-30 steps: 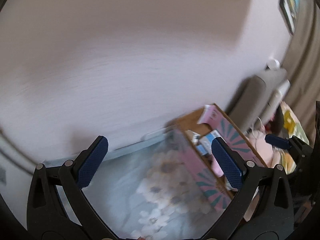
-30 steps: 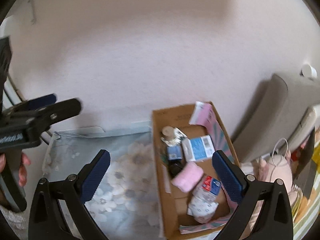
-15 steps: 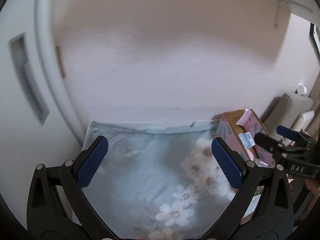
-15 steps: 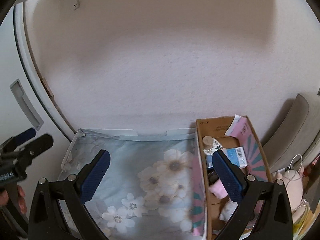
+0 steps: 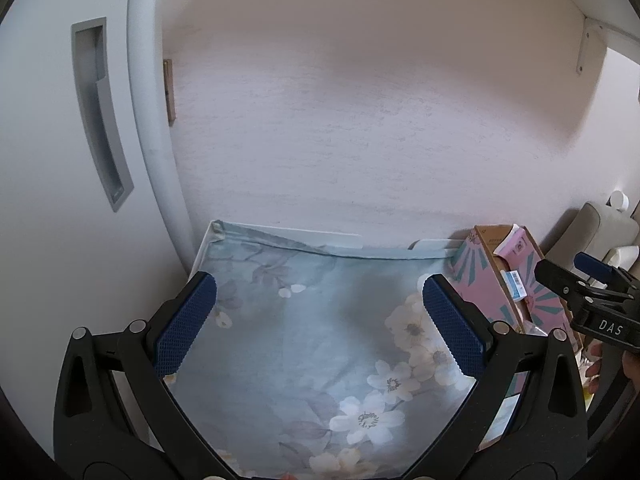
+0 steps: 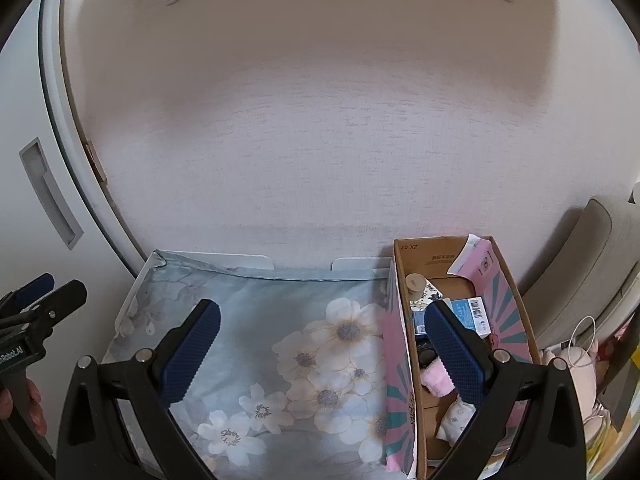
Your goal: Organize objects
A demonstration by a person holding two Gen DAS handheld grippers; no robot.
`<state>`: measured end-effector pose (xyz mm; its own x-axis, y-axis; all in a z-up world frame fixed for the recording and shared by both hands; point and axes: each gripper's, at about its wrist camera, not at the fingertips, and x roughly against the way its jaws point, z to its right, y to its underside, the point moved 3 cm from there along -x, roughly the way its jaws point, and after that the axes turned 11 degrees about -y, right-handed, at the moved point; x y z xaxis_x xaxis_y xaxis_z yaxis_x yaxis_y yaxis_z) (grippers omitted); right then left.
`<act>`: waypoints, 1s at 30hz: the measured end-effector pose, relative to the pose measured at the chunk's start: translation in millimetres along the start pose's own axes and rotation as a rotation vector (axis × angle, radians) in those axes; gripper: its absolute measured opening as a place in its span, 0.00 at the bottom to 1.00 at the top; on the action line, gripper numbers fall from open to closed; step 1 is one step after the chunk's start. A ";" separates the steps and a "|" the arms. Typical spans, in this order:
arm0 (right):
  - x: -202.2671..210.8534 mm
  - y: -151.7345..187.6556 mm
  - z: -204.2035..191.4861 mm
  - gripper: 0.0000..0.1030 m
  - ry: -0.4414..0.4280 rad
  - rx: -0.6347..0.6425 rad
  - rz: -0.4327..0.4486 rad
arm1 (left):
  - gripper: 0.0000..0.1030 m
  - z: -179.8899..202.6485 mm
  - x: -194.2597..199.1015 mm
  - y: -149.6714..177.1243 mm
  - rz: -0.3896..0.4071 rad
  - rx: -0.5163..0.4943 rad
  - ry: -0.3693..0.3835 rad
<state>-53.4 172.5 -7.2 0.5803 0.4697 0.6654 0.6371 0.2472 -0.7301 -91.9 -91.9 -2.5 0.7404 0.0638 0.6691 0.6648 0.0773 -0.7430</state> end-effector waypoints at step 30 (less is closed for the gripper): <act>-13.1 -5.0 2.7 0.99 0.017 -0.018 -0.025 | 1.00 9.3 -8.9 -5.5 0.001 -0.093 -0.013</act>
<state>-65.5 167.4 -12.7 0.5724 0.4491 0.6861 0.6603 0.2436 -0.7104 -103.1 -83.6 -4.2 0.7402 0.0768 0.6680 0.6708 -0.0155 -0.7415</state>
